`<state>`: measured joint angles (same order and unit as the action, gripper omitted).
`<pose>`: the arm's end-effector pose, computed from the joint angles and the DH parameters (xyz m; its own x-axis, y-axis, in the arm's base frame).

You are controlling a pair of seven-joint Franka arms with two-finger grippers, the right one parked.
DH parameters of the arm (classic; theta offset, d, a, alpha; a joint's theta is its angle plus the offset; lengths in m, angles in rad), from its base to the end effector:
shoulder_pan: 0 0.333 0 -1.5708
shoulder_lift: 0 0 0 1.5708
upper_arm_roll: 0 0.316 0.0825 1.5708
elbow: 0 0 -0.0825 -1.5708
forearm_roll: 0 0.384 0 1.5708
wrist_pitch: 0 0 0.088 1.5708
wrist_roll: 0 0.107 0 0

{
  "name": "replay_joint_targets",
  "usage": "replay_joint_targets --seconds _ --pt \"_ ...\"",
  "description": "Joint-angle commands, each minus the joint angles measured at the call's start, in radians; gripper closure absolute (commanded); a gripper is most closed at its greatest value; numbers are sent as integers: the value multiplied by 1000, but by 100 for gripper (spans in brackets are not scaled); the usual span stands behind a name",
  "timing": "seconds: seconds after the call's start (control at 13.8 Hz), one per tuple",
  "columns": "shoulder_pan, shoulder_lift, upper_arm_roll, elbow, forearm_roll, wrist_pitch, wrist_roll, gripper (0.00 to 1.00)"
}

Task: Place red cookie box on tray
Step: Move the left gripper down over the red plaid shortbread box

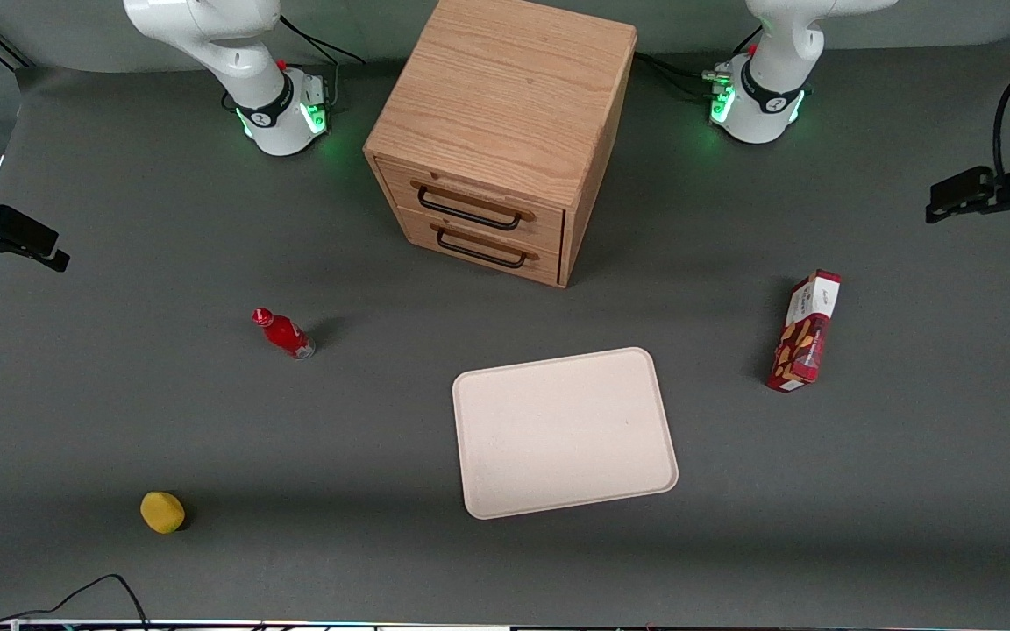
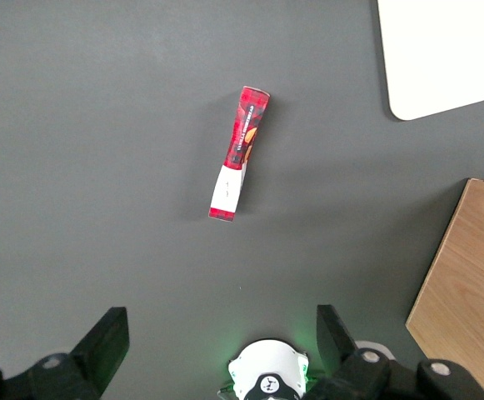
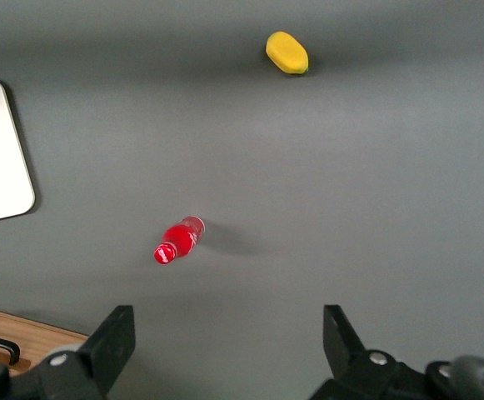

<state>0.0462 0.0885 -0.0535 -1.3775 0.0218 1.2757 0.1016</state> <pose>0.5495 0.0004 0.6411 0.9764 -0.1029 -0.1897 -0.1044 -0.9945 0.0023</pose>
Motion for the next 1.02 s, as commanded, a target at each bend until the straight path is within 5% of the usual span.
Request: replay_joint_targets --seconds 0.0,0.36,0.58,0.95 --pt "-14 39 14 55 4 -62 -2 0" --pt "-12 45 27 -101 10 69 120 0" --pt "-12 53 85 -358 10 349 346 0" --pt "-16 85 87 -785 -64 970 372 0"
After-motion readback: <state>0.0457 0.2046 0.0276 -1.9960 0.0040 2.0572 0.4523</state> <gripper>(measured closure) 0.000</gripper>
